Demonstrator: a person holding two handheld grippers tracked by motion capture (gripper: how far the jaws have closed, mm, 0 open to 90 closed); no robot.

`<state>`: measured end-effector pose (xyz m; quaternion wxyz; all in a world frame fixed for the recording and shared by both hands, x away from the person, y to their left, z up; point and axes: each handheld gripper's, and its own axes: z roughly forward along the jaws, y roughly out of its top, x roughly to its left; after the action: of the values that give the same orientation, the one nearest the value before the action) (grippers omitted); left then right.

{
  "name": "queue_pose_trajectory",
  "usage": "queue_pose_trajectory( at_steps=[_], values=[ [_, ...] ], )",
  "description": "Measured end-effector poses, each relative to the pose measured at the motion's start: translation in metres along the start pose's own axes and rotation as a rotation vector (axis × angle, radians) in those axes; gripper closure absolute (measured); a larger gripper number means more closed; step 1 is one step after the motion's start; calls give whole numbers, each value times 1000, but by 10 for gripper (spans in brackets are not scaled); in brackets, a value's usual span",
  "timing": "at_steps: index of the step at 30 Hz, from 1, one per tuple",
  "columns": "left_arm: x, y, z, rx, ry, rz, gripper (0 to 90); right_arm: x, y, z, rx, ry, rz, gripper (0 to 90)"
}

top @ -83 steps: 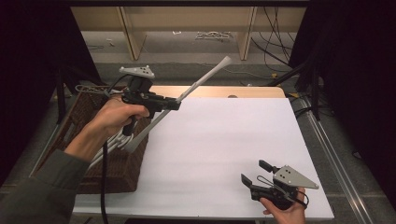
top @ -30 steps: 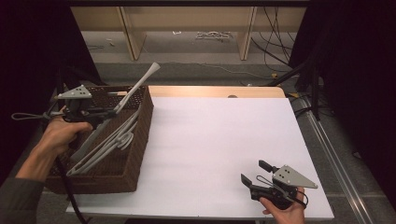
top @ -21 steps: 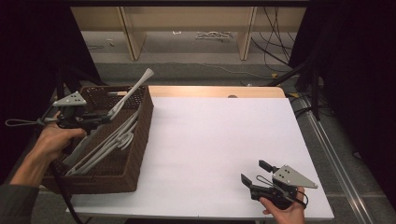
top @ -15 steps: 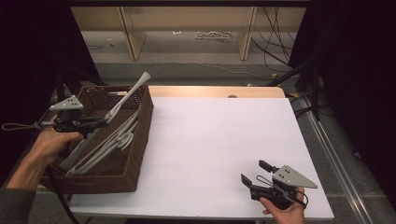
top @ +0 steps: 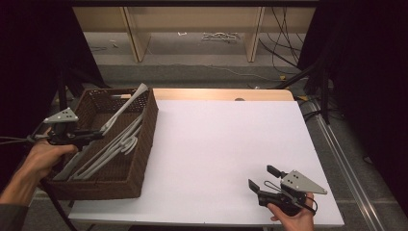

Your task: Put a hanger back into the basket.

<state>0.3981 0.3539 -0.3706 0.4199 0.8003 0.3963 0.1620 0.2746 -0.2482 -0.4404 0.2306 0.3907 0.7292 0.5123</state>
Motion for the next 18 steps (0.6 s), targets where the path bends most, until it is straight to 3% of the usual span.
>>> queue_pose_trajectory(
  at_steps=[3,6,11,14,15,17,18],
  values=[
    [0,-3,3,17,1,-2,822,0,0,0,1,7,8,203],
    [0,-2,5,56,5,29,821,0,0,0,0,7,8,203],
    [-3,-2,15,97,19,24,821,0,0,0,-4,6,3,203],
    [-3,-2,20,141,24,51,821,0,0,0,-3,7,2,203],
    [-5,-2,22,141,29,37,821,0,0,0,-3,7,2,203],
    [-5,-2,24,165,31,63,821,0,0,0,-4,6,1,204],
    [-6,-3,26,165,32,48,821,0,0,0,-1,2,1,204]
  ],
)
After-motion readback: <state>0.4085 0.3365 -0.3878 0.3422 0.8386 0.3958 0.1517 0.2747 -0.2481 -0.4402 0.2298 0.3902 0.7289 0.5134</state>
